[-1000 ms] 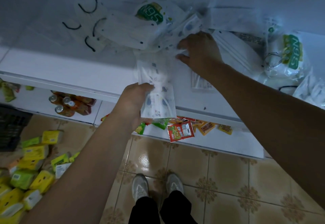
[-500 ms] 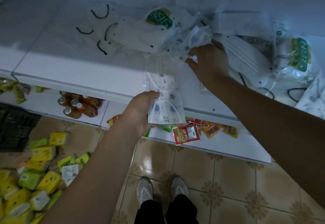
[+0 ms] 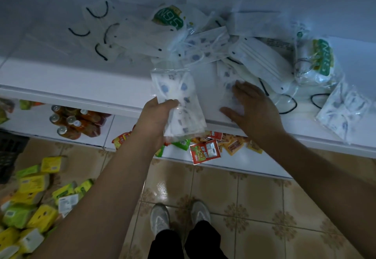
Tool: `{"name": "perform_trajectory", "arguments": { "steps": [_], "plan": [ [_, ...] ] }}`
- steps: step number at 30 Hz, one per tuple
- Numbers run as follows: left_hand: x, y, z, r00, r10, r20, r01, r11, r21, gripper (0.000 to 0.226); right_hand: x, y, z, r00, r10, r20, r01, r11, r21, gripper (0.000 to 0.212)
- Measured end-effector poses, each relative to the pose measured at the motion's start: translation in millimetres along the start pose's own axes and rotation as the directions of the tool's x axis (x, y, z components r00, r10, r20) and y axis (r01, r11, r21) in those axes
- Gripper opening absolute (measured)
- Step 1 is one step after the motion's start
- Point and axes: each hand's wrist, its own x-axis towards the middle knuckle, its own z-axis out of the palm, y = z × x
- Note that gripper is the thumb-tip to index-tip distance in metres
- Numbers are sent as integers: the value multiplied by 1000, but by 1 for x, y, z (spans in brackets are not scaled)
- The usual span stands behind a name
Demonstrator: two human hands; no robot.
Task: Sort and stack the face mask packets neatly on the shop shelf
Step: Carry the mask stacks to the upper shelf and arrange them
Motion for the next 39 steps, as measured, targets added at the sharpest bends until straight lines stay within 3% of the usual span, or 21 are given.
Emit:
{"name": "perform_trajectory", "arguments": {
  "steps": [4,7,9,11,12,14,16,18,21,23,25,29,31,33,36,39],
  "plan": [
    [-6,-6,3,1000,-28,-10,28,999,25,32,-16,-16,16,958,-141,-249,130,990,-61,18],
    [-9,-7,6,999,-39,-19,40,998,45,28,-18,-31,6,906,-77,-416,93,996,18,11],
    [-11,-4,7,995,-99,23,100,995,-12,29,-20,-40,0,889,-78,-452,145,983,116,13],
    [-11,0,8,982,-148,119,153,988,-37,49,-27,-54,-1,901,-227,-369,303,939,161,18],
    [-9,0,9,984,-104,147,104,995,2,50,-31,-59,-1,899,-316,-304,383,904,191,22],
    [-5,-1,6,995,53,87,-61,993,99,32,-29,-62,-1,883,-414,-222,458,864,208,30],
    [3,-1,0,992,125,8,-124,978,168,17,-6,-58,1,909,-345,-235,383,913,141,29],
    [8,1,-6,994,106,-3,-105,982,156,12,32,-53,4,943,-191,-271,202,979,12,37],
    [8,4,-14,998,63,10,-64,990,124,21,92,-41,14,996,-54,-74,42,987,-155,65],
    [7,3,-16,999,49,16,-51,993,108,25,117,-36,17,997,-65,34,71,972,-225,58],
    [7,2,-16,999,42,24,-45,993,108,24,125,-33,19,990,-142,8,134,910,-391,35],
    [5,-1,-12,997,74,16,-75,992,99,22,119,-28,13,961,-277,18,249,830,-498,33],
    [6,-2,-9,995,97,-5,-96,993,73,22,111,-40,1,975,-188,-119,144,940,-310,17],
    [4,-2,-3,993,112,-24,-111,993,34,22,97,-47,-8,995,7,-103,-9,1000,-19,11],
    [0,3,7,997,68,40,-61,986,-157,30,57,-66,-26,984,167,-63,-136,929,345,14],
    [0,7,20,984,51,169,-9,971,-240,44,23,-79,-20,994,104,32,-105,848,519,12]
  ]
}}
